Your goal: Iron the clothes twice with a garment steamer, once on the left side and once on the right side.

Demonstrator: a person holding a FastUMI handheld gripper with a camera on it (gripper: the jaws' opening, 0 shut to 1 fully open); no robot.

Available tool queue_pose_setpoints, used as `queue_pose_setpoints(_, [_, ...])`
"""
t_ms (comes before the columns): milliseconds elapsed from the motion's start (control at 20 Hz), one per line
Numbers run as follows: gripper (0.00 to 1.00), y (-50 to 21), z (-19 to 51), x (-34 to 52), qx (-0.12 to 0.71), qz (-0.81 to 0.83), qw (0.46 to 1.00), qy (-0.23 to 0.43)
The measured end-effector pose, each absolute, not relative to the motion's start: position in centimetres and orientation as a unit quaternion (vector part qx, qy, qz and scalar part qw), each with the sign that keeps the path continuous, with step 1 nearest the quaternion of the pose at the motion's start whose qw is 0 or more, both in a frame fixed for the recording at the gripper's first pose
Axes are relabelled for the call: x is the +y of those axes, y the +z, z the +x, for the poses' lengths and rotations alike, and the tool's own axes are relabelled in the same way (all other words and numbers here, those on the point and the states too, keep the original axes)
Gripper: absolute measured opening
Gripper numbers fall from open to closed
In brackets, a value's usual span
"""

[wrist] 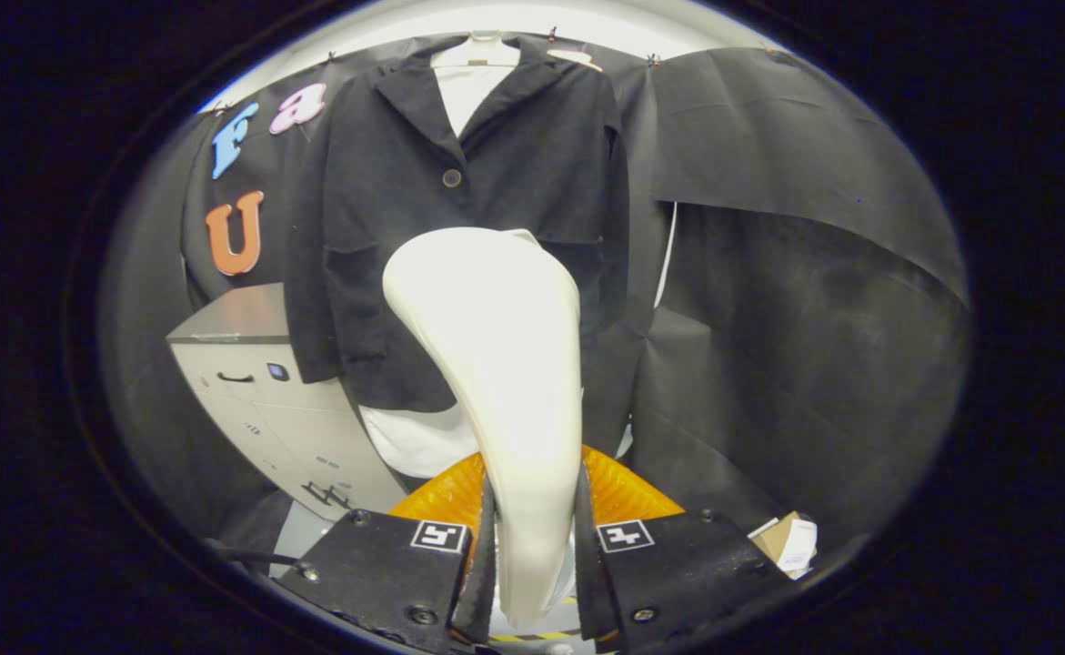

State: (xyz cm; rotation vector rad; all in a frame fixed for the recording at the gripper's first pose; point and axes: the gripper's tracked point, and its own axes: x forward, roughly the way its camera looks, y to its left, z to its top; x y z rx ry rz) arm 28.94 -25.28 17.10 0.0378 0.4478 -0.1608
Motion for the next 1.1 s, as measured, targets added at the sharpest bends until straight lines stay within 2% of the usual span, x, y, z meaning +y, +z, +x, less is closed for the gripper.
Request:
queue_pose_setpoints(550, [0.39,20.2,18.8,-27.3,0.177,0.034,0.984,0.019])
queue_pose_setpoints(1100, [0.39,21.6,12.3,-22.2,0.150,0.028,0.988,0.001])
